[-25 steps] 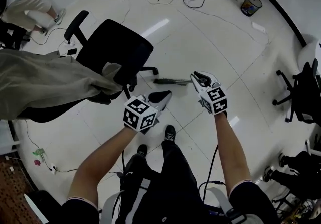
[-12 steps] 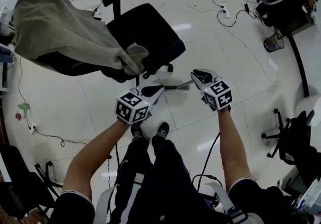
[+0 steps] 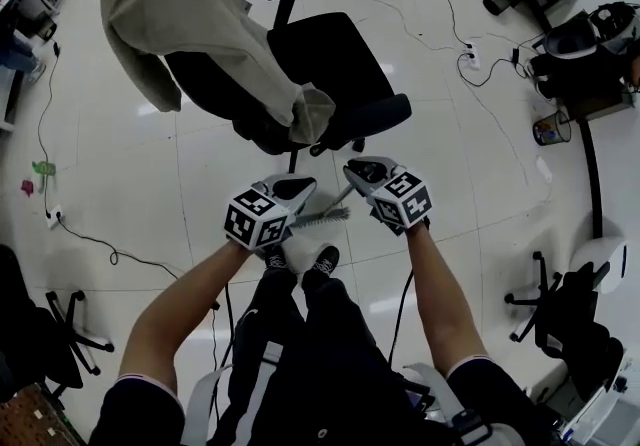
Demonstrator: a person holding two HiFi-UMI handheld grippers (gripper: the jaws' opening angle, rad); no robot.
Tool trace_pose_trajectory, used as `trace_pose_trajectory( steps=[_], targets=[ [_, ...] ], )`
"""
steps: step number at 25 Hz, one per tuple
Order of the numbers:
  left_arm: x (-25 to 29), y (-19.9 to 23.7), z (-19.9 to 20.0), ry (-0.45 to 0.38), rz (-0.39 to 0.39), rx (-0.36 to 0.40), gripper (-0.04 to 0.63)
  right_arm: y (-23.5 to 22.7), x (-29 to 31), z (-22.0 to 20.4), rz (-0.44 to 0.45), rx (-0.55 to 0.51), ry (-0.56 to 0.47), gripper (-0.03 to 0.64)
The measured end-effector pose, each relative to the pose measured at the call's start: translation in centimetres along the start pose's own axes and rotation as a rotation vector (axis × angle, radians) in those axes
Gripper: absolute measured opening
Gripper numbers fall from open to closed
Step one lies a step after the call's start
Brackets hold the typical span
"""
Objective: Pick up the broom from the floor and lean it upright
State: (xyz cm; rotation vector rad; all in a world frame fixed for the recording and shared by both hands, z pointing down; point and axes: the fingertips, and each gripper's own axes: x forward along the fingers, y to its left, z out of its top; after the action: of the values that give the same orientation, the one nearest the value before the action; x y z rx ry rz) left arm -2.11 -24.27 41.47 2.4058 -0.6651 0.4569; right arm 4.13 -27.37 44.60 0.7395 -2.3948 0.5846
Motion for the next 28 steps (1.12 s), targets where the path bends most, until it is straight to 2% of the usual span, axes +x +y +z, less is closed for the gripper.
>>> trace_pose_trajectory(
  steps=[5,10,15,20,24,28],
  targets=[
    [-3.1,1.8,-1.2,-0.015,0.020,-0.034,-0.002,2.1,4.9,0.8,0.034,0.019,0.036,0.054],
    [-4.9,3.5,-0.9,-0.040,0.035,-0.044,-0.002,1.4,7.8,2.6,-0.004,0.017,0.053,0.054],
    [-3.9,4.1,0.8,-0.069,0.071,-0.054,-0.002,-0.3,9.0,4.3,-0.016,-0.019,0.065,0.055],
    [-2.3,5.3,2.4,-0.068,0.142,-0.072,-0.002,-3.6,10.3,6.3,-0.010,-0.038,0.033,0.055],
    [-1.7,6.5,3.3,-0.091,0.210,-0.126,-0.002,-5.9,11.6,7.4,0.012,-0.082,0.046,0.055],
    [-0.9,7.4,4.2,-0.117,0.280,-0.171,-0.002,-8.7,12.6,8.6,0.025,-0.110,0.007,0.055]
  ],
)
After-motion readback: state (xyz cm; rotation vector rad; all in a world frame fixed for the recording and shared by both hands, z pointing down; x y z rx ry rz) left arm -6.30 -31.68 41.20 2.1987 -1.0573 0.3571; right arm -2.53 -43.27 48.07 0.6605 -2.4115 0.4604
